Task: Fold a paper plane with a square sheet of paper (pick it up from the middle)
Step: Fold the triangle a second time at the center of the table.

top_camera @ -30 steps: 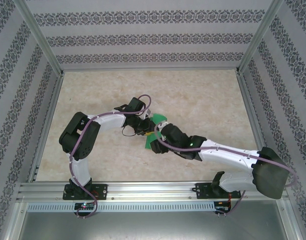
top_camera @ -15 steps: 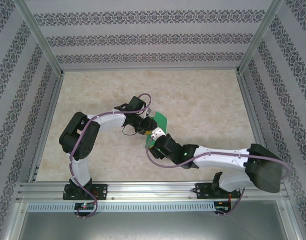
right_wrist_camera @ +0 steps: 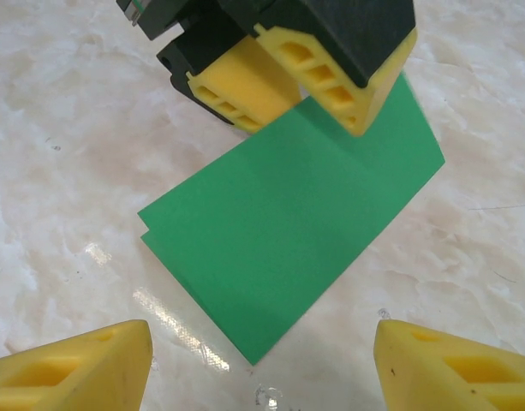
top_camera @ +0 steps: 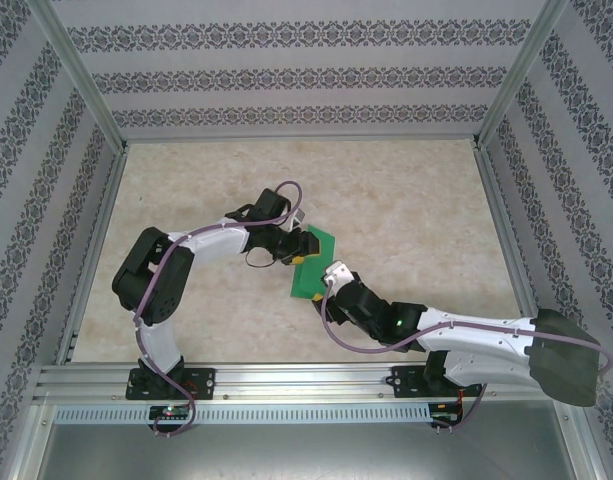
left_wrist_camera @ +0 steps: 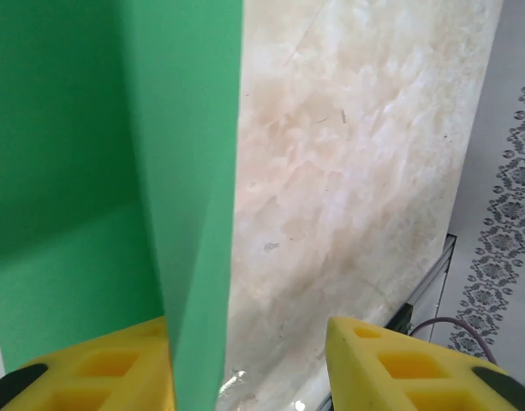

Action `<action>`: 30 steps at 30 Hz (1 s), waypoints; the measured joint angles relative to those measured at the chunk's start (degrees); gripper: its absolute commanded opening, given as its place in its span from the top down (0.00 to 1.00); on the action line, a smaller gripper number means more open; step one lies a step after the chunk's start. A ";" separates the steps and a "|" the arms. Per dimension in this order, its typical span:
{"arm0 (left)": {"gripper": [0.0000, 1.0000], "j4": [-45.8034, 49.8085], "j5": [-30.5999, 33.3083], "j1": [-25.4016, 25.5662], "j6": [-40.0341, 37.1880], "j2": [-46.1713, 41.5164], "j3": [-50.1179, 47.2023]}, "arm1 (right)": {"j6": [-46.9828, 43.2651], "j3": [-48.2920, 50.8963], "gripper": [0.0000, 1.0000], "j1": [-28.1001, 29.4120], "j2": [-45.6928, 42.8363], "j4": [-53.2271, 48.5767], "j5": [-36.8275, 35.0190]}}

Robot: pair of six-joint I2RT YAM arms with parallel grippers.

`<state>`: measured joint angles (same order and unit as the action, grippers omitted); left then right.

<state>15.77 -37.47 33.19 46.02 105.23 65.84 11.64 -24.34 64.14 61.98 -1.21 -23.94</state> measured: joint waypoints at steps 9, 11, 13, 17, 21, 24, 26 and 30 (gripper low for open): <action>0.53 -1.60 -1.14 0.00 1.01 -0.55 0.00 | -1.20 -1.07 0.29 0.00 2.62 1.03 0.66; 0.53 -1.88 -1.55 0.00 1.09 -0.52 0.00 | -1.57 -2.58 0.29 0.00 5.20 1.03 1.42; 0.53 -2.25 -1.99 0.00 1.27 -0.50 0.00 | -1.99 -4.39 0.27 0.00 7.78 1.03 1.86; 0.53 -2.51 -2.36 0.00 1.27 -0.48 0.00 | -2.60 -7.91 0.26 0.02 12.31 0.81 2.03; 0.53 -2.51 -2.43 0.00 1.27 -0.31 0.00 | -2.60 -11.85 0.26 0.20 16.90 -0.66 1.18; 0.53 -2.49 -2.56 0.00 1.27 0.02 0.00 | -2.34 -14.64 0.29 0.52 19.91 -2.71 -0.63; 0.53 -2.49 -2.56 0.00 1.27 0.15 0.00 | -2.12 -15.67 0.33 0.63 20.96 -4.09 -1.70; 0.53 -2.47 -2.56 0.00 1.25 0.22 0.02 | -0.79 -16.57 0.44 0.63 21.24 -6.64 -3.19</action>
<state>13.30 -40.03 33.19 47.27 105.45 65.87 10.85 -40.91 64.77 83.22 -7.86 -27.14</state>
